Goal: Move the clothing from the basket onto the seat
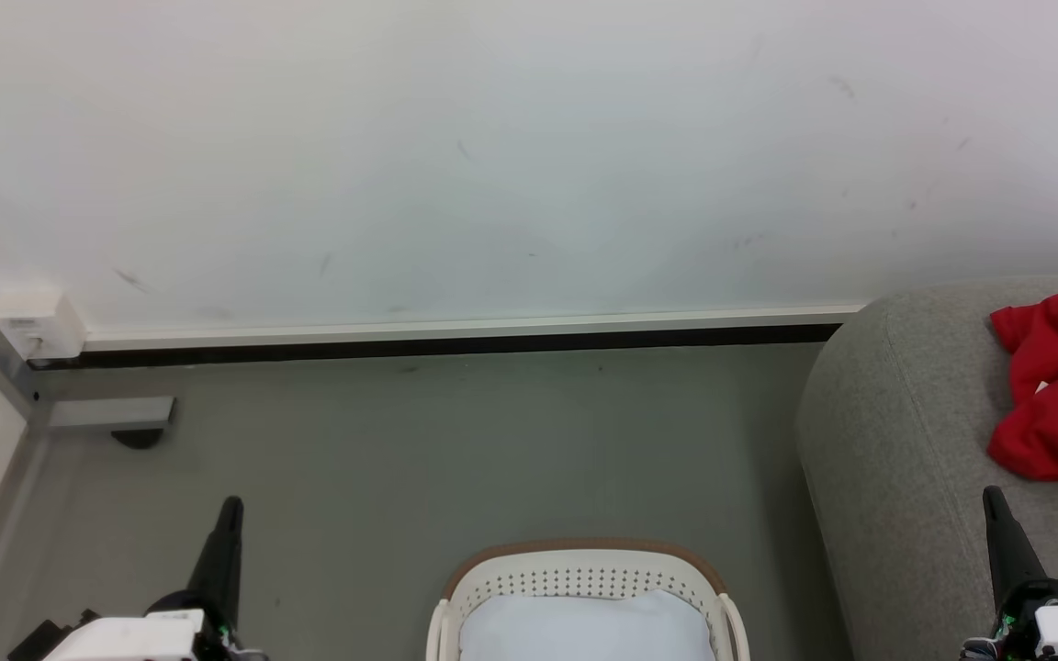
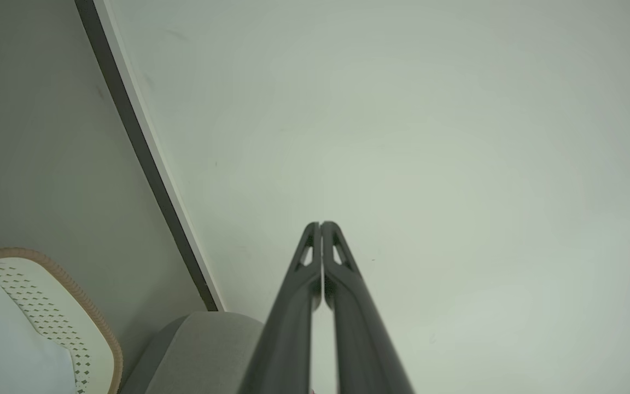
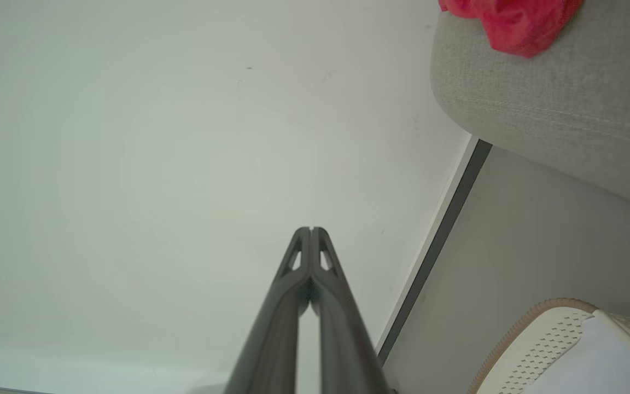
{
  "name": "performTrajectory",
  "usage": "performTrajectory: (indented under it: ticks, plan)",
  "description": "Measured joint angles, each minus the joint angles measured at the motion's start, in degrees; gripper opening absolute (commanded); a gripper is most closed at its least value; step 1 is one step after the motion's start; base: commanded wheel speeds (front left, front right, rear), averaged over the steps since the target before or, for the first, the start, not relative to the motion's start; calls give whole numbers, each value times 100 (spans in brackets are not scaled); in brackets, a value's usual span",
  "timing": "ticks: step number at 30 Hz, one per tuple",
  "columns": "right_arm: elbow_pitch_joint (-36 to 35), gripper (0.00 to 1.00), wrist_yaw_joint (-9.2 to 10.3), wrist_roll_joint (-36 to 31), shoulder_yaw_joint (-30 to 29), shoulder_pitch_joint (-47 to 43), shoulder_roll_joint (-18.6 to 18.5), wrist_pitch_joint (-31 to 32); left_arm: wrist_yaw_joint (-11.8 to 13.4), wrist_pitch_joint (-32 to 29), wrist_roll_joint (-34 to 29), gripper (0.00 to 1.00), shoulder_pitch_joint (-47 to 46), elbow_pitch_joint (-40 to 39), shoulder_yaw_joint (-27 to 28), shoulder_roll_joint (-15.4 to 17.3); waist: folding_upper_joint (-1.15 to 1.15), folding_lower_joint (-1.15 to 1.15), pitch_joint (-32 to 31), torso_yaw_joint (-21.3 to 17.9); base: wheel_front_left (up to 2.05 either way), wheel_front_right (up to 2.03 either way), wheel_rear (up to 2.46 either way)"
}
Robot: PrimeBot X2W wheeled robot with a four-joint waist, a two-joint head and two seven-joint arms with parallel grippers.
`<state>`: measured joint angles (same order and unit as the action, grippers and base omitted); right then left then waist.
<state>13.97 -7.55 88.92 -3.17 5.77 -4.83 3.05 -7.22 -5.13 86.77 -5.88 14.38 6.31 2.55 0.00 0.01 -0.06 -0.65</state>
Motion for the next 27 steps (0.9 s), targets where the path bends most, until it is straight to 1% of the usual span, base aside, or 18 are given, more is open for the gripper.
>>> performTrajectory:
  ticks: [15,27]
  plan:
    - [25,0,0,520,-88,35,11,151,-8,-143,514,0,-62,3,29,9,0,-1,7,65,0,0,0]
    - [29,0,0,531,-100,43,24,162,-8,-143,516,0,-63,3,30,10,0,-1,7,65,0,0,0]
